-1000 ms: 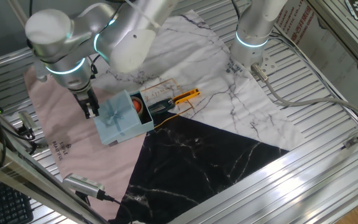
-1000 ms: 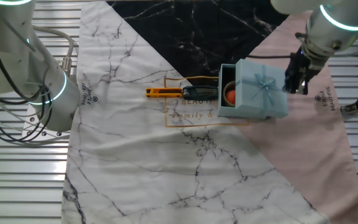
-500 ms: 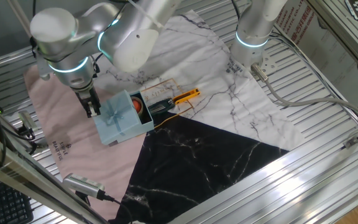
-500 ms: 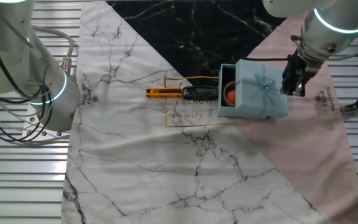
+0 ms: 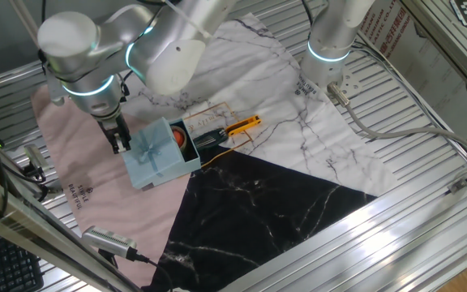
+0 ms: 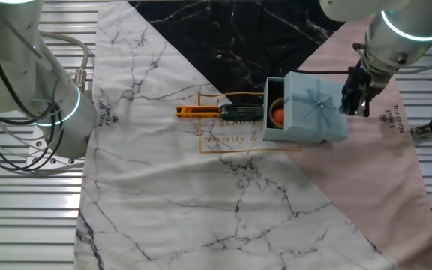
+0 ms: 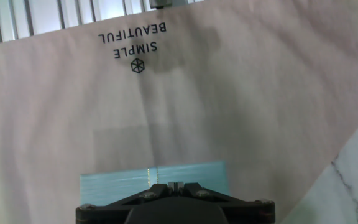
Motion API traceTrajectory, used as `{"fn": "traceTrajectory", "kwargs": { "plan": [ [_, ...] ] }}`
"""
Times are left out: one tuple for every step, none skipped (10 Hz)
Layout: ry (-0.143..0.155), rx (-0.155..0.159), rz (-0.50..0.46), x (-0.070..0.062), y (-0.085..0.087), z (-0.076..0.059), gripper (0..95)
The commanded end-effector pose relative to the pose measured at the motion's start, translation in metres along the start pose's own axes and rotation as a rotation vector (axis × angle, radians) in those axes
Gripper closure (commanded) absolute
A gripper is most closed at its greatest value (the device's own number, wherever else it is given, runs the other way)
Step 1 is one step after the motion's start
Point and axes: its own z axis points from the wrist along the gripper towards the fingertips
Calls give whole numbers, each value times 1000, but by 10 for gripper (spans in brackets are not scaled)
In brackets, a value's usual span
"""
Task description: Slide the outer casing onto the gift box
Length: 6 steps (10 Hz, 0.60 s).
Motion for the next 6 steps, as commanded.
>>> {"fn": "traceTrajectory", "kwargs": {
  "plan": [
    [-3,-2,-4,0,0,0,950],
    [-2,-5,-6,0,0,0,950],
    [-4,-4,-9,0,0,0,950],
    [-10,-3,-10,0,0,0,950],
    [-10,-4,-13,0,0,0,950],
    [-11,-16,-30,0,0,0,950]
  ]
}}
